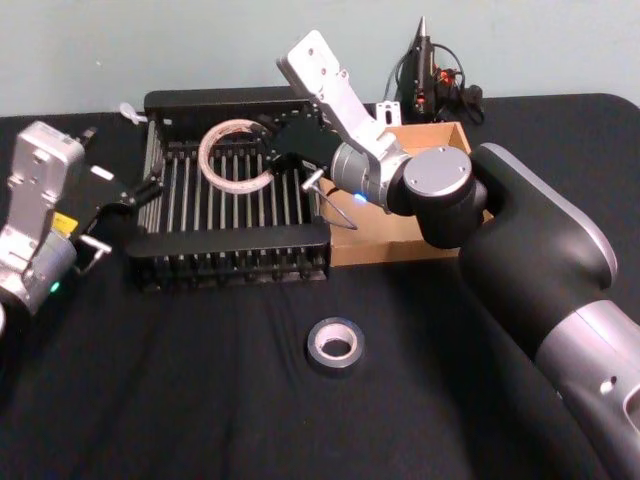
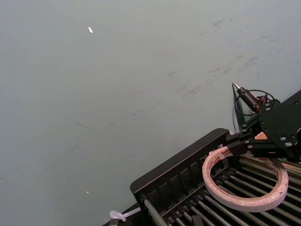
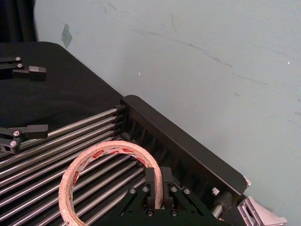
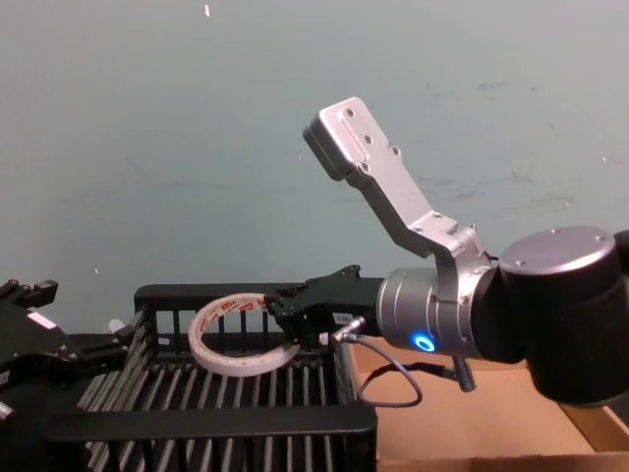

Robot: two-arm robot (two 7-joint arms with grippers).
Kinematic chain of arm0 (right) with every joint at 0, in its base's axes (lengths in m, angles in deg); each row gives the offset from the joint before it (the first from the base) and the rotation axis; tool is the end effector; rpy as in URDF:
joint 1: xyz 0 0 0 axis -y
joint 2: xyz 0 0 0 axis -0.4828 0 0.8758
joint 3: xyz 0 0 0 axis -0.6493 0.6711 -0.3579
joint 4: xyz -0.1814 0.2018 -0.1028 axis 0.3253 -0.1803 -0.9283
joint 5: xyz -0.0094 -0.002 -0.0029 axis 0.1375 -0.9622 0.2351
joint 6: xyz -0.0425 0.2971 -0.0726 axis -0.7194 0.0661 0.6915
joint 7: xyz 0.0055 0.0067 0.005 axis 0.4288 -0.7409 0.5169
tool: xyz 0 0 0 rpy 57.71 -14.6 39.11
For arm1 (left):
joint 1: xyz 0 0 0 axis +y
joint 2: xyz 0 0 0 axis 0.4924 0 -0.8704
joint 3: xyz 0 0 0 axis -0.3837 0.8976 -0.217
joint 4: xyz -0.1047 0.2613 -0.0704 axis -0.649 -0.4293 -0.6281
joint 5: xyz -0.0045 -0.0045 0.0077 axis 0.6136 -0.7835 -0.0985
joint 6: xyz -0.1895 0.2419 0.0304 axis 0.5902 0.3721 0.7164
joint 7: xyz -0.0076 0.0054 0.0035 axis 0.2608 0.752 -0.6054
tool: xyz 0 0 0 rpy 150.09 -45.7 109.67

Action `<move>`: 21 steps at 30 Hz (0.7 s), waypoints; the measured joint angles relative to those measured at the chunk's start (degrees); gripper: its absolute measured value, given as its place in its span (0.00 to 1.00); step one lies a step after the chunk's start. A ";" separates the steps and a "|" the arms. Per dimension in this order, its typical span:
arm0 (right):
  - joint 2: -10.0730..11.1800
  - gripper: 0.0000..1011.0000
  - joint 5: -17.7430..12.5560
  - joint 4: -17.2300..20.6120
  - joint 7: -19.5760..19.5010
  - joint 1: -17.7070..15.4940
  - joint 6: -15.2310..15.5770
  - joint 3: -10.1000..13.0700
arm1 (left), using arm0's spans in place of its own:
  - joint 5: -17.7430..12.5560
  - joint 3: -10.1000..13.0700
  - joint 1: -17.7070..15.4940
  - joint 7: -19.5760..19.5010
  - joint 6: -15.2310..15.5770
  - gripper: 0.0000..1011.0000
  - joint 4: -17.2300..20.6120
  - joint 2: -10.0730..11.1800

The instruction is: Pick up the white tape and place it into the black box , Pick up the silver tape and place it into the brown box.

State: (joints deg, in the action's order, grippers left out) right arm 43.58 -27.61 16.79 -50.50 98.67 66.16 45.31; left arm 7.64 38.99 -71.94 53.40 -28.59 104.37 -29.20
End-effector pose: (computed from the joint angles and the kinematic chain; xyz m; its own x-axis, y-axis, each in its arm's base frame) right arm 0.4771 0.1169 -0.2622 0.6886 -0.6782 0.2567 0.7252 0.6461 -0.2382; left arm 0.3580 0.0827 -0.3023 0.2922 0.8804 0.3736 -0.9553 0.2873 0.0702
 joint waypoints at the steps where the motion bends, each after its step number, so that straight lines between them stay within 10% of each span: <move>1: 0.01 0.09 0.00 0.02 0.00 0.00 0.00 0.00 | 0.00 0.00 0.00 0.00 0.00 0.99 0.00 0.00; 9: 0.04 0.17 -0.08 0.18 0.01 -0.05 0.04 0.05 | 0.00 0.00 0.00 0.00 0.00 0.99 0.00 0.00; 21: 0.09 0.56 -0.21 0.29 0.05 -0.10 0.08 0.07 | 0.00 0.00 0.00 0.00 0.00 0.99 0.00 0.00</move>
State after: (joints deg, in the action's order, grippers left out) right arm 43.67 -27.82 17.08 -50.44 98.56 66.25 45.37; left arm 7.64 38.99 -71.94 53.40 -28.59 104.37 -29.20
